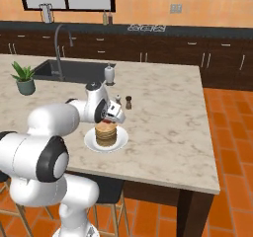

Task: Take the strawberry from the fridge and place it on top of the pancake, located on the dining counter.

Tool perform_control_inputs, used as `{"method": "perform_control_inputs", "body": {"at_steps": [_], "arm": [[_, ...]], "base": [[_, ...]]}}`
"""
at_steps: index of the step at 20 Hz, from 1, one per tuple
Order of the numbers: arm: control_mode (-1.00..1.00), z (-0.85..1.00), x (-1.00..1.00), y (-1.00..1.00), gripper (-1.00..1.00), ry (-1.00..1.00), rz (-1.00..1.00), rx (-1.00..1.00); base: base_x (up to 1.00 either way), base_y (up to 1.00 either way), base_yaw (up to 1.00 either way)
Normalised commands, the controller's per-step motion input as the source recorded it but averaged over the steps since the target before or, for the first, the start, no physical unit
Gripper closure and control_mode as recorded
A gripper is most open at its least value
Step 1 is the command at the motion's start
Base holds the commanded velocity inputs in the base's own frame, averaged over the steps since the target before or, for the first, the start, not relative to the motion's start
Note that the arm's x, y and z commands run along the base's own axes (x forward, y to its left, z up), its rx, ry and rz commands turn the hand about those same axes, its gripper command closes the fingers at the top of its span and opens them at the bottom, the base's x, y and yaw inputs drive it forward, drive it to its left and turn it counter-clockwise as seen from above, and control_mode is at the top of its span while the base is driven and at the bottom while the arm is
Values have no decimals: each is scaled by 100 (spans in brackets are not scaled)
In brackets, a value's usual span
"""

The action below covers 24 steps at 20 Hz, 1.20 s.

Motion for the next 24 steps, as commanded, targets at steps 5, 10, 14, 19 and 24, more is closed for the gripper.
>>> {"method": "perform_control_inputs", "body": {"at_steps": [5, 10, 14, 19, 24], "arm": [[-100, -8, 17, 39, 100, 0, 0, -4], [-100, -2, -2, -1, 100, 0, 0, -1], [-100, 0, 0, -22, 100, 0, 0, 0], [-100, -4, -2, -9, 100, 0, 0, 0], [-100, -18, 0, 1, 100, 0, 0, 0]], "base": [[0, 0, 0], [0, 0, 0], [0, 0, 0], [0, 0, 0], [0, 0, 0]]}}
